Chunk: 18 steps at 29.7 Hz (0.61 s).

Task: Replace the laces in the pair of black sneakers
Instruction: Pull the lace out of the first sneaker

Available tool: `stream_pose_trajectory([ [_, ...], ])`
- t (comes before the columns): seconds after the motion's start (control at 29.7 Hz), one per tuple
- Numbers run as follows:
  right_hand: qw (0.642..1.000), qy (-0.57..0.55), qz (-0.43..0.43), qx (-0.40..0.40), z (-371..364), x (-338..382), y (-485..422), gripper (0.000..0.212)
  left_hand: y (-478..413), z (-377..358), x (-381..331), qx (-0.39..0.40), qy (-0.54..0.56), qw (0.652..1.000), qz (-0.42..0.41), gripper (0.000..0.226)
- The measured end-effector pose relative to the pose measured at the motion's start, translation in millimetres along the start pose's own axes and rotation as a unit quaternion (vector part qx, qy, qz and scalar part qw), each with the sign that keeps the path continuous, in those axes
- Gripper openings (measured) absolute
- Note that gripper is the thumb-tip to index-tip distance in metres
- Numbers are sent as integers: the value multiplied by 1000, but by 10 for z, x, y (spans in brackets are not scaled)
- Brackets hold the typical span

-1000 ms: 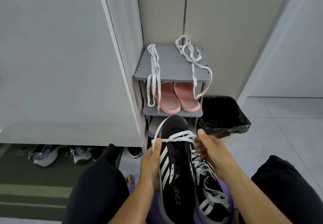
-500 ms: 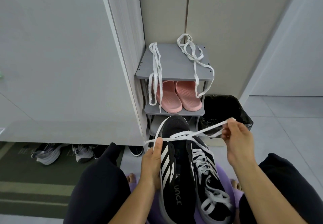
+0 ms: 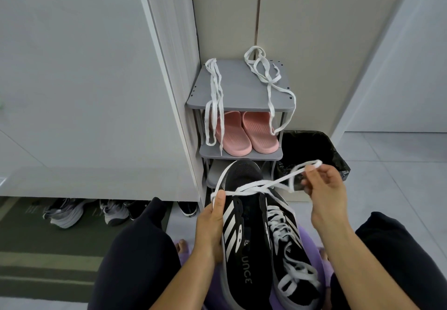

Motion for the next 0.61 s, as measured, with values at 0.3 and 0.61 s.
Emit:
stream_pose_trajectory([
  [0.3,975,90,-94,181,-426,-415,360,18,2,-35,-1,16,2,1000,-6,45],
  [0.61,998,-28,-54,24,6,-60,-60,18,-22,25,-15,10,22,1000,1,42],
])
Point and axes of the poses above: each hand's wrist, its own y-axis away from the middle knuckle, its own z-axis out of the back of the hand, x = y × z, the point moved 8 cm from there along -y, towards the middle knuckle, and after that the axes turned 3 degrees about y, right-handed, at the moved point
